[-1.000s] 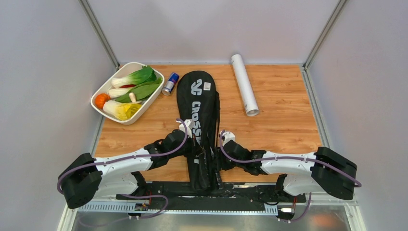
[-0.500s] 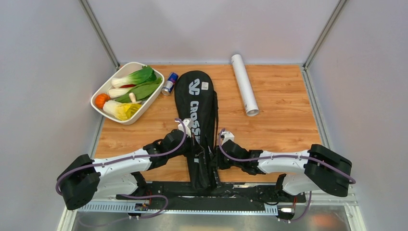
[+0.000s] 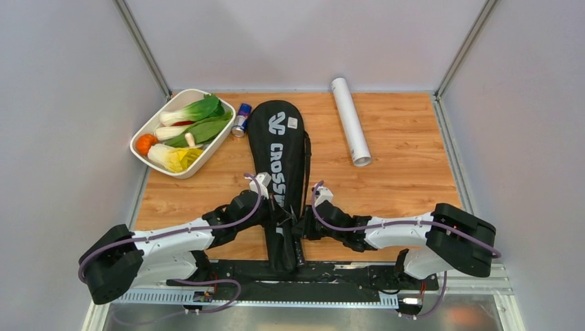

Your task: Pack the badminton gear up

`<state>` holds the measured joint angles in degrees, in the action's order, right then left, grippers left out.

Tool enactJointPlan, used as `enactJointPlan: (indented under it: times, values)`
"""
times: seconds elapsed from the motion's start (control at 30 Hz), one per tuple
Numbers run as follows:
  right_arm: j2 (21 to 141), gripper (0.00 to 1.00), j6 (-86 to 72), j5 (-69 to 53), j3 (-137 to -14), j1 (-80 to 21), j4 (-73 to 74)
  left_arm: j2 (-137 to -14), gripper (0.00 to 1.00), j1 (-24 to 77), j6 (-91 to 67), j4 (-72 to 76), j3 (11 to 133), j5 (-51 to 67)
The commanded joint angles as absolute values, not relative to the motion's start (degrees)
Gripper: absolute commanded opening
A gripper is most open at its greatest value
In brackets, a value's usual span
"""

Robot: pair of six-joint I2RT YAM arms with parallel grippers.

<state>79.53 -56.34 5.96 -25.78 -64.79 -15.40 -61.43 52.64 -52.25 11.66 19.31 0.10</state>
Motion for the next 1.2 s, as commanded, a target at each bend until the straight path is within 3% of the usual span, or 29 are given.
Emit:
enactJointPlan:
  times: [0.0,0.5,0.9,1.17]
  values:
    - [79.3,0.04,-56.9,12.2,-31.2,-64.5,-23.7,-58.5,0.0,53.2,-55.9,16.2,16.5,4.8]
    - [86.8,0.05,-58.5,15.9,-37.0,-62.1,-25.2,-51.8,0.0,53.3,-59.3,17.2,12.2,4.7]
    - [75.3,0.06,-58.2,18.8,-36.1,-60.8,-17.6,-46.5,0.0,53.3,-56.7,10.0,11.8,3.1]
    - [80.1,0.06,-56.9,20.0,-38.2,-60.6,-20.7,-46.9,0.0,53.3,-57.9,12.3,11.7,4.6]
